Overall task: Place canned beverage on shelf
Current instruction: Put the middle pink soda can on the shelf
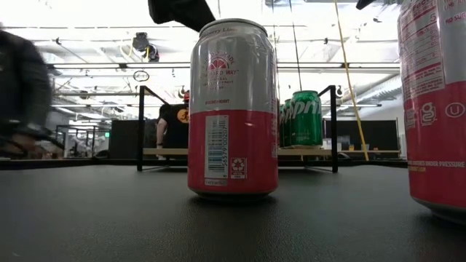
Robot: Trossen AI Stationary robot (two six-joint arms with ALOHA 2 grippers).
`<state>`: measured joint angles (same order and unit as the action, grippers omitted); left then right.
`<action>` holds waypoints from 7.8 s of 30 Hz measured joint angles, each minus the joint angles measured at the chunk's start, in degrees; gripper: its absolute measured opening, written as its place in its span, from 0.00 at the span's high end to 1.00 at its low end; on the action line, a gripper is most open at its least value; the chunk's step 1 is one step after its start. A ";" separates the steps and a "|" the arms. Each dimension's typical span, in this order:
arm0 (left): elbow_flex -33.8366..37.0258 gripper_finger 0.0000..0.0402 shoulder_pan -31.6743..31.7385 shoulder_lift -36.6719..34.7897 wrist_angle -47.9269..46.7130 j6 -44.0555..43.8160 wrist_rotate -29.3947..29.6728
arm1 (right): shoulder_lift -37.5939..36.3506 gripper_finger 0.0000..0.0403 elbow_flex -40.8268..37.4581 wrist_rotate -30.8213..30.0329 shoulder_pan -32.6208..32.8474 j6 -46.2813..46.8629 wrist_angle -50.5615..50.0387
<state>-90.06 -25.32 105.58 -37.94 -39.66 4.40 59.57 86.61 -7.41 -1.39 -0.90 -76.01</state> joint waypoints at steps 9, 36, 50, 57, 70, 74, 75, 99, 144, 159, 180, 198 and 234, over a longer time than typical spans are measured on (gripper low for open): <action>0.18 0.00 0.57 0.04 -2.44 4.55 4.59 | 0.00 0.89 0.00 0.01 0.00 1.73 1.27; 1.25 0.01 1.47 8.70 5.37 4.00 3.20 | 0.02 0.89 -0.02 0.01 0.00 0.64 1.21; 1.14 0.30 1.69 8.44 3.93 4.24 2.98 | 0.30 0.89 -0.02 0.01 -0.02 0.64 2.59; -0.96 0.30 1.69 8.31 1.50 4.12 2.78 | 0.79 0.89 -0.02 -0.01 -0.02 0.63 4.67; -13.32 0.29 3.25 8.31 -10.44 0.36 2.66 | 1.22 0.89 -0.02 -0.01 0.00 -0.27 6.79; -17.60 0.29 4.21 8.31 -13.95 -4.84 2.64 | 1.22 0.89 -0.02 -0.01 -0.02 -0.78 8.93; -18.55 0.29 4.50 8.30 -14.07 -6.45 2.67 | 1.22 0.89 -0.02 -0.01 -0.02 -1.07 9.66; -34.12 0.28 11.51 8.31 -15.92 -31.98 11.07 | -3.27 0.89 -8.53 0.18 -0.01 3.40 12.86; -34.21 0.28 18.20 4.17 -5.18 -52.72 26.54 | -3.95 0.07 -10.80 13.73 -0.02 4.40 31.48; -34.12 0.28 18.17 4.22 -4.07 -50.91 27.37 | 2.70 0.11 -10.75 10.23 0.00 -1.50 36.11; -34.12 0.21 18.19 4.22 -5.29 -50.97 27.13 | 5.18 0.34 -10.71 10.38 -0.02 -1.56 38.10; -34.23 0.02 18.98 4.09 -4.37 -36.80 26.82 | 4.02 0.35 -10.81 13.29 0.01 4.97 36.79; -34.18 0.02 26.51 -12.66 -11.15 27.24 -3.77 | 7.89 0.34 -10.80 29.42 -3.78 35.10 51.79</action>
<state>-124.25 1.18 92.92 -49.09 -12.42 0.63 67.46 75.81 22.01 -5.17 34.21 -24.23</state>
